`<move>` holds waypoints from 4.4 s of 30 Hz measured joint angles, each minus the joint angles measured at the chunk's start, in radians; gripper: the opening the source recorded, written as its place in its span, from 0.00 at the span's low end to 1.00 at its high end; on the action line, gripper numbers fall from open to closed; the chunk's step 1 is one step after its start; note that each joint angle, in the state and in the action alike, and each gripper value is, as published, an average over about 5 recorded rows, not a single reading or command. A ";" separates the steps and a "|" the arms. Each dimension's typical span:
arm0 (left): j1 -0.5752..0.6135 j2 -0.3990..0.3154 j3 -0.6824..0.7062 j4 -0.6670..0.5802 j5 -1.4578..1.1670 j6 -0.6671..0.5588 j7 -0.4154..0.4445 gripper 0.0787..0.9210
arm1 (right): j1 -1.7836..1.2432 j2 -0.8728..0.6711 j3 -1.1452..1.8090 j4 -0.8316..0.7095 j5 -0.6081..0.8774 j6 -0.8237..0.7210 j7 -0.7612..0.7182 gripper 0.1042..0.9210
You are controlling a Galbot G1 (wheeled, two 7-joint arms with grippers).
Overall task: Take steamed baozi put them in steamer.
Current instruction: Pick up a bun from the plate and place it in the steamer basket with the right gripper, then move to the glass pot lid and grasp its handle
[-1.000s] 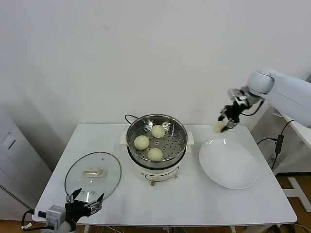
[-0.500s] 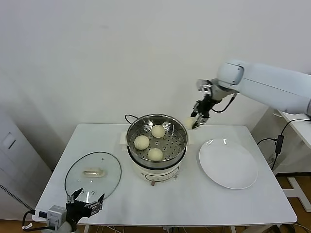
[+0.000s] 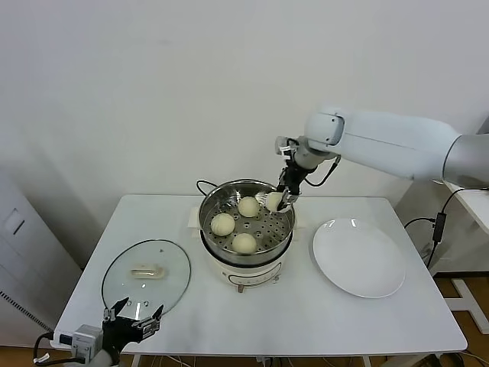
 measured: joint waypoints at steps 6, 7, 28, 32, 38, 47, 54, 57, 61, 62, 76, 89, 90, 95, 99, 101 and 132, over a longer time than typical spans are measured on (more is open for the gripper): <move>0.001 -0.003 -0.003 0.000 0.000 -0.001 0.000 0.88 | -0.041 0.023 0.006 -0.006 -0.012 -0.027 0.032 0.42; 0.001 -0.004 -0.003 0.000 0.000 -0.001 0.000 0.88 | -0.048 0.025 0.007 -0.007 -0.016 -0.031 0.036 0.42; 0.006 -0.010 -0.007 0.000 -0.001 0.000 0.000 0.88 | -0.148 0.037 0.042 -0.019 -0.054 -0.073 0.094 0.63; 0.007 -0.012 -0.009 0.000 -0.001 -0.001 0.000 0.88 | -0.154 0.030 0.058 -0.022 -0.042 -0.074 0.097 0.77; 0.007 -0.016 -0.013 0.000 0.001 0.000 -0.001 0.88 | -0.145 0.001 0.101 -0.013 -0.003 -0.074 0.088 0.88; -0.008 -0.028 -0.025 0.000 0.010 0.002 0.000 0.88 | -0.163 -0.133 0.240 0.013 0.082 -0.046 0.120 0.88; -0.036 -0.032 -0.034 0.001 0.025 0.001 0.006 0.88 | -0.326 -0.291 0.513 0.054 0.106 0.036 0.262 0.88; -0.051 -0.033 -0.035 0.006 0.038 0.000 0.012 0.88 | -0.448 -0.362 0.670 0.093 0.106 0.071 0.351 0.88; -0.072 -0.031 -0.038 0.016 0.055 -0.005 0.020 0.88 | -0.656 -0.437 0.903 0.165 0.095 0.123 0.494 0.88; -0.076 -0.031 -0.039 0.019 0.060 -0.007 0.022 0.88 | -0.714 -0.449 0.965 0.184 0.087 0.137 0.530 0.88; -0.078 0.002 -0.038 0.096 0.294 -0.113 0.064 0.88 | -1.533 -0.301 1.822 0.369 -0.116 0.315 0.825 0.88; -0.048 -0.012 -0.030 0.256 0.860 -0.358 0.130 0.88 | -1.893 -0.039 2.224 0.407 -0.292 0.418 0.823 0.88; -0.050 -0.017 -0.029 0.270 0.905 -0.375 0.132 0.88 | -1.906 -0.023 2.239 0.407 -0.303 0.423 0.821 0.88; -0.068 -0.044 -0.019 0.345 1.127 -0.457 0.132 0.88 | -1.949 0.038 2.298 0.401 -0.348 0.445 0.815 0.88; -0.091 -0.071 -0.014 0.408 1.290 -0.516 0.120 0.88 | -1.976 0.070 2.327 0.395 -0.375 0.458 0.808 0.88; -0.105 -0.086 -0.014 0.438 1.369 -0.545 0.108 0.88 | -1.987 0.084 2.339 0.392 -0.385 0.463 0.804 0.88; -0.360 -0.217 0.011 0.731 1.868 -0.670 0.009 0.88 | -2.037 0.149 2.386 0.349 -0.461 0.513 0.738 0.88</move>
